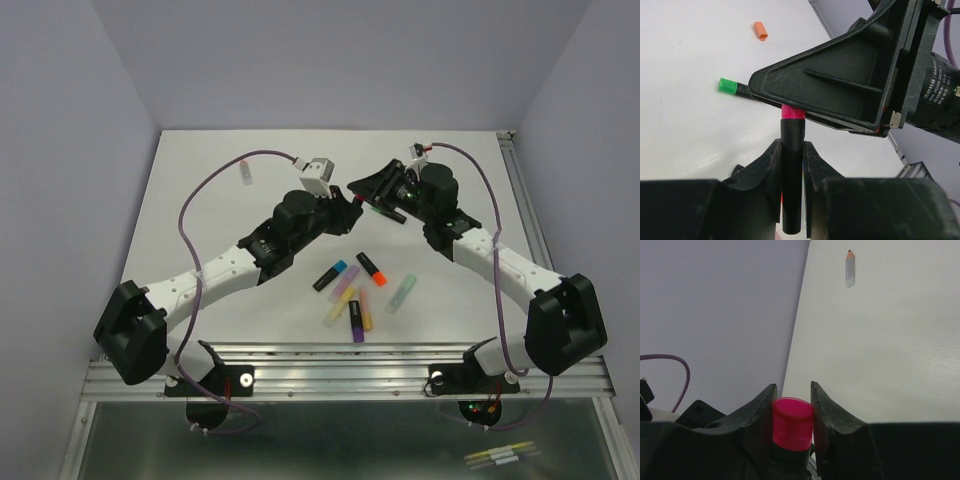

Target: Open the pen caps

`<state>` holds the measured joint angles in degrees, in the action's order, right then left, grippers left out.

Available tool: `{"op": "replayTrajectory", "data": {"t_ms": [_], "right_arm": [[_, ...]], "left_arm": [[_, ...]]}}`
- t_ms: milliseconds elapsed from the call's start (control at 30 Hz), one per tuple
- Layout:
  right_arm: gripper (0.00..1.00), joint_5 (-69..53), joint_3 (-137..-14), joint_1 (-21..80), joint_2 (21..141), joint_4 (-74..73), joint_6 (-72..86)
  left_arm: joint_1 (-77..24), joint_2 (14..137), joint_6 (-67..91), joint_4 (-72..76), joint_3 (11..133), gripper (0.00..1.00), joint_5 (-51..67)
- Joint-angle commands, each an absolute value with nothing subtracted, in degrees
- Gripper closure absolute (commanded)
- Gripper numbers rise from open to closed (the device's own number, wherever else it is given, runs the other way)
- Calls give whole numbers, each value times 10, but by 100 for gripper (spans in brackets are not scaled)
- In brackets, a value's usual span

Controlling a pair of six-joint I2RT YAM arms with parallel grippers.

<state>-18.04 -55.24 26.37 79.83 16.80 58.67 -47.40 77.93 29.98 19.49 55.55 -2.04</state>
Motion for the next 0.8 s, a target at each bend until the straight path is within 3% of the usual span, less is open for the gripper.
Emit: {"op": "replayTrajectory", "data": {"t_ms": [0,133,167,233,333,533,667,767], "right_arm": [[99,-93,-575,272,794,158,584],[99,78,-639,270,844,146,532],[99,182,-662,270,863,135,500],[99,278,-737,258,909,113,469],[99,327,-802,224,994,105,449],[99,276,-879,207,1043,69,463],[99,76,-784,201,990,186,382],[86,-73,-713,197,934,226,359]], "left_arm": [[-474,778,298,180,591,100,-9],[-477,747,322,135,550,100,30],[-481,735,330,134,534,100,34],[-495,702,334,116,498,100,23],[-499,660,343,102,470,100,18],[-502,641,349,110,451,100,26],[-498,659,340,120,470,100,4],[-467,687,328,155,489,100,64]]}}
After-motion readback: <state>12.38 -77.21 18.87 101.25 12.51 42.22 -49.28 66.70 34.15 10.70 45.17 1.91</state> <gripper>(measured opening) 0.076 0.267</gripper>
